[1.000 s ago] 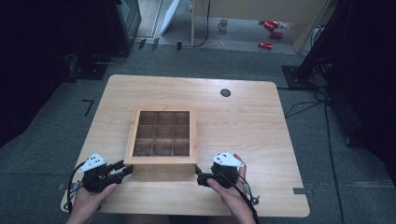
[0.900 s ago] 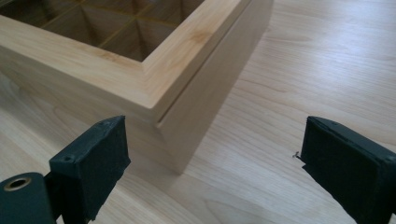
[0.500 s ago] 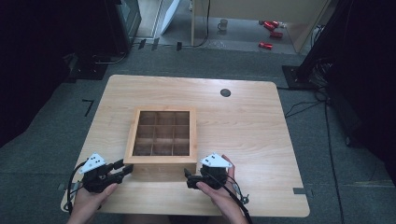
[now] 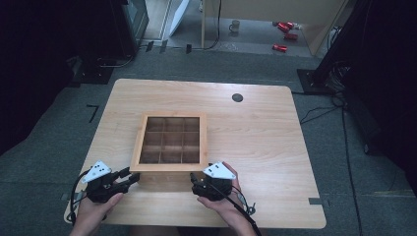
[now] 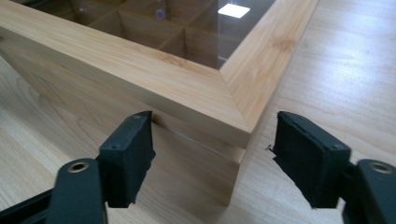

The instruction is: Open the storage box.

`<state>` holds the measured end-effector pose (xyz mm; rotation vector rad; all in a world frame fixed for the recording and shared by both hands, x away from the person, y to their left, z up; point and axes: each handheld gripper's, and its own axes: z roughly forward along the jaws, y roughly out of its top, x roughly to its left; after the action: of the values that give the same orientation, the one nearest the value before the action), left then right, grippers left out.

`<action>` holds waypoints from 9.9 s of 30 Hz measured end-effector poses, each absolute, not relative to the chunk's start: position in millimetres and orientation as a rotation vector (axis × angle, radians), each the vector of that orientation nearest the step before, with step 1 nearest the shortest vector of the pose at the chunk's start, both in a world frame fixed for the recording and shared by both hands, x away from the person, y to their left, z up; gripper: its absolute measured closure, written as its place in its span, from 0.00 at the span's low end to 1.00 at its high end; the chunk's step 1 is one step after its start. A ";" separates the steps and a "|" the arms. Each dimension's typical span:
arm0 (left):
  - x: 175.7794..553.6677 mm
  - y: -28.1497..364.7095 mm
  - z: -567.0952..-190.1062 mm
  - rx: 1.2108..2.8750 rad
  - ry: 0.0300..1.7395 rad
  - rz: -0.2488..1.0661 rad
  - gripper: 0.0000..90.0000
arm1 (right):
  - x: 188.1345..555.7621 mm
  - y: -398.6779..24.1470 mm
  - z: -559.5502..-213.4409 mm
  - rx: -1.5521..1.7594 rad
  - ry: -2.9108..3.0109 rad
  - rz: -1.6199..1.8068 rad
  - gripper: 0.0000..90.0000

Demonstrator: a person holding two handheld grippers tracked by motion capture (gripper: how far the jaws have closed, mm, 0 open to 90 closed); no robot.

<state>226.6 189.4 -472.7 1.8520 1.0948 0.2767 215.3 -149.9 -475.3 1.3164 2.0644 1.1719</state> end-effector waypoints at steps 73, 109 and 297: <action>231.6 209.4 -516.8 1.989 1.303 0.508 0.26 | 248.3 -153.7 -390.1 1.118 1.962 1.244 0.39; 232.9 211.1 -516.6 1.978 1.307 0.493 0.26 | 330.9 -164.5 -373.6 1.085 1.935 1.323 0.40; 233.8 208.7 -516.7 1.997 1.305 0.515 0.26 | 207.1 -411.9 -516.2 1.718 1.786 0.959 0.16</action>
<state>233.8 208.7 -516.7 1.9973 1.3046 0.5153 207.1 -411.9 -516.2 1.7184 1.7861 0.9590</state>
